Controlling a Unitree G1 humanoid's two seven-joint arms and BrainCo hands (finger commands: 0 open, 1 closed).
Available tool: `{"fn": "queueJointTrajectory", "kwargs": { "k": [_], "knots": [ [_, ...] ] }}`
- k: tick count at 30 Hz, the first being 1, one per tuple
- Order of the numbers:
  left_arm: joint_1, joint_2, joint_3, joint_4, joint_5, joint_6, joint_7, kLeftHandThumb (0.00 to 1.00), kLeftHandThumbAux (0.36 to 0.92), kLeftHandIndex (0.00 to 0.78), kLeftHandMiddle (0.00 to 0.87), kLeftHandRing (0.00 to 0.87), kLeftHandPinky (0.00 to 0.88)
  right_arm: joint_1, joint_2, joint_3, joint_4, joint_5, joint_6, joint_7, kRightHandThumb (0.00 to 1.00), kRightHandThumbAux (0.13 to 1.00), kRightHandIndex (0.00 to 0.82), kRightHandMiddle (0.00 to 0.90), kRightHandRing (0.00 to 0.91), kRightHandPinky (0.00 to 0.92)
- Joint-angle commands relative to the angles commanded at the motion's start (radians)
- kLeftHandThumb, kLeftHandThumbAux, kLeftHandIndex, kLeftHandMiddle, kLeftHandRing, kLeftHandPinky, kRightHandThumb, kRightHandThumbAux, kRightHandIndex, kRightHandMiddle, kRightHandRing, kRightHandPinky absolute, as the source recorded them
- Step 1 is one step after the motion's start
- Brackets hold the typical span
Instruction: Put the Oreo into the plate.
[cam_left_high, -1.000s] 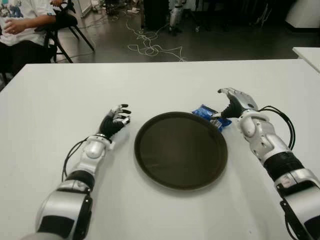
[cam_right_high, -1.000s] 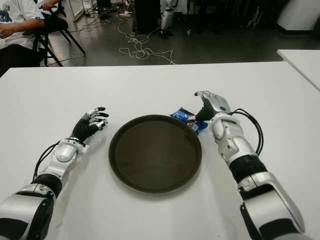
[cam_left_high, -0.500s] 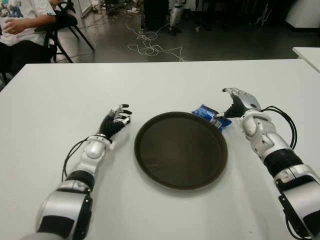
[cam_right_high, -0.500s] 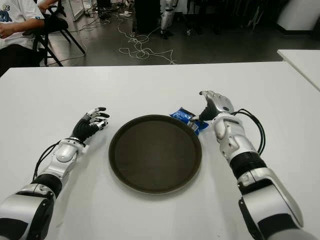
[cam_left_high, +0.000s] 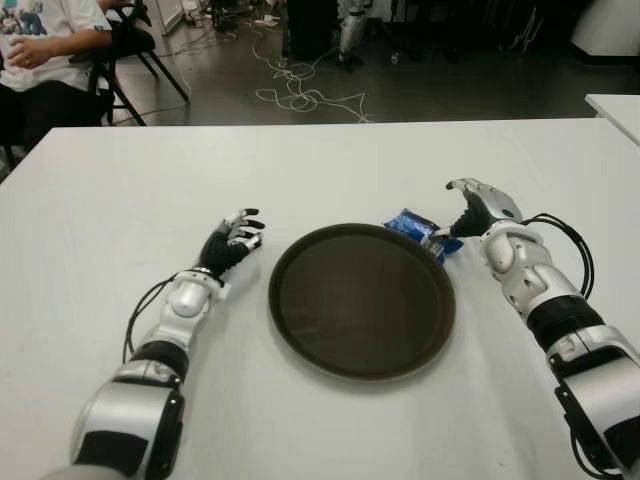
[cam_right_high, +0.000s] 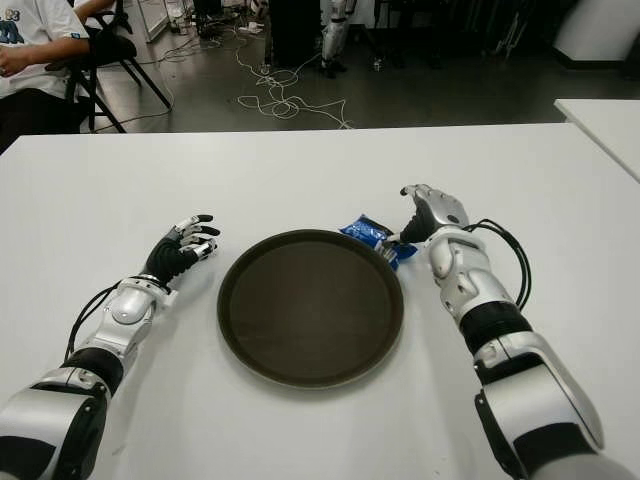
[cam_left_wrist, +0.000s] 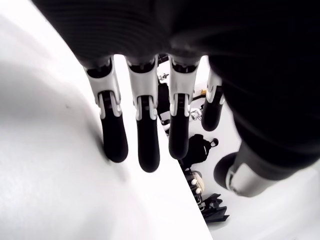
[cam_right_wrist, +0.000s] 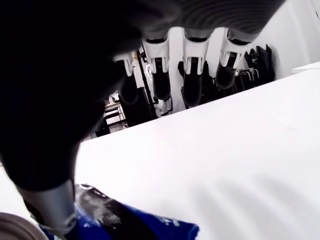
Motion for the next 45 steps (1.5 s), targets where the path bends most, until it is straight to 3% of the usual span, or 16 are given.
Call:
{"fn": "queueJointTrajectory", "kwargs": {
  "k": [12,19,25,34,40,45],
  "knots": [
    [0.002,-0.004,0.005,-0.001,-0.004,0.001,0.007,0.47,0.656,0.19,0.295,0.328,0.365,-0.01,0.012,0.026,0.068,0.001,-0.065,-0.011,0.0,0.78,0.28,0.198,0.195,0.197],
    [0.003,-0.007,0.007,-0.001,-0.007,0.0,0.009,0.51,0.657,0.184,0.294,0.331,0.38,-0.024,0.023,0.047,0.101,-0.005,-0.06,-0.001,0.0,0.781,0.287,0.207,0.208,0.205],
    [0.002,-0.008,0.007,-0.001,-0.008,-0.003,0.008,0.469,0.649,0.185,0.298,0.336,0.384,-0.029,0.029,0.054,0.115,-0.002,-0.058,-0.002,0.0,0.776,0.283,0.206,0.208,0.197],
    [0.002,-0.005,0.003,-0.002,-0.003,-0.004,0.004,0.461,0.659,0.181,0.293,0.33,0.383,-0.036,0.079,0.083,0.18,-0.01,-0.044,-0.005,0.0,0.748,0.189,0.164,0.175,0.171],
    [0.003,-0.005,-0.002,-0.002,0.004,-0.002,0.018,0.472,0.664,0.185,0.295,0.332,0.38,-0.042,0.108,0.105,0.268,-0.013,-0.075,-0.033,0.0,0.761,0.258,0.208,0.214,0.223],
    [0.003,-0.005,-0.006,-0.003,0.011,-0.001,0.031,0.479,0.675,0.188,0.292,0.332,0.384,-0.051,0.119,0.109,0.313,-0.008,-0.095,-0.043,0.0,0.807,0.34,0.301,0.344,0.326]
  ]
}}
